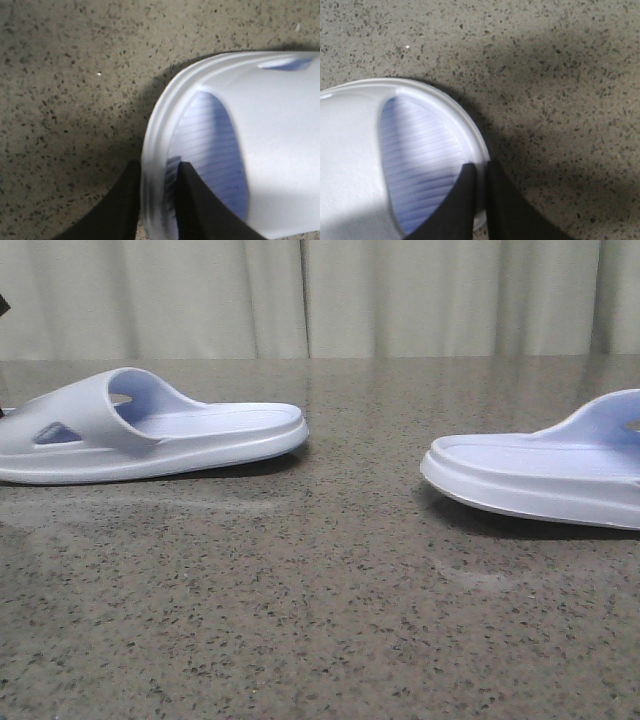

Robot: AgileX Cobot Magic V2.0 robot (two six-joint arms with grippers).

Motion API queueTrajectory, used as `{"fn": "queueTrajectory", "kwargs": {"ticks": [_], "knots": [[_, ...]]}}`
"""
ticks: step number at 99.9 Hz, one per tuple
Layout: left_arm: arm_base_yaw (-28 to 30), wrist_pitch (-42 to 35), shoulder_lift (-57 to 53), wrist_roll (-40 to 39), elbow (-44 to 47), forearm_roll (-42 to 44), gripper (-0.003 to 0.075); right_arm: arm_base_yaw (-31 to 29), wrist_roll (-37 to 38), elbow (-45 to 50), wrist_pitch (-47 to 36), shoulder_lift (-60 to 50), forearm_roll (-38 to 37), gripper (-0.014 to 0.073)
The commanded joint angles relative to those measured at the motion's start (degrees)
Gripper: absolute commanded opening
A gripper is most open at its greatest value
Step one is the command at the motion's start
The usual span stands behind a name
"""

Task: Insert blue slippers together front up
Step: 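Close left and right grippers on the heel rims of the slippers, then lift both slippers and bring them toward each other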

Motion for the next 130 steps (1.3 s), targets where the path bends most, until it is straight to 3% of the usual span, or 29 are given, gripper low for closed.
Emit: {"fn": "queueTrajectory", "kwargs": {"ticks": [1,31,63,96,130], "knots": [[0.01,-0.85,-1.83,0.79,-1.54,-1.40,0.0015,-0.23,-0.56,-1.61,-1.20,-0.52,0.34,-0.0107],[0.01,-1.17,-1.94,1.77,-1.76,-1.02,0.0016,-0.23,-0.56,-1.61,-3.02,-0.52,2.61,-0.0107],[0.01,0.81,-2.02,3.43,-1.90,-1.27,0.0016,-0.23,-3.35,-4.87,-3.92,-0.52,11.73,-0.0107],[0.01,1.09,-2.02,8.20,-4.06,-9.93,0.0015,-0.23,-7.75,-8.80,-3.81,-0.52,19.76,-0.0107],[0.01,6.30,-2.02,8.92,-10.81,-15.90,0.0015,-0.23,-12.44,-9.02,-4.35,-0.52,29.10,-0.0107]]}}
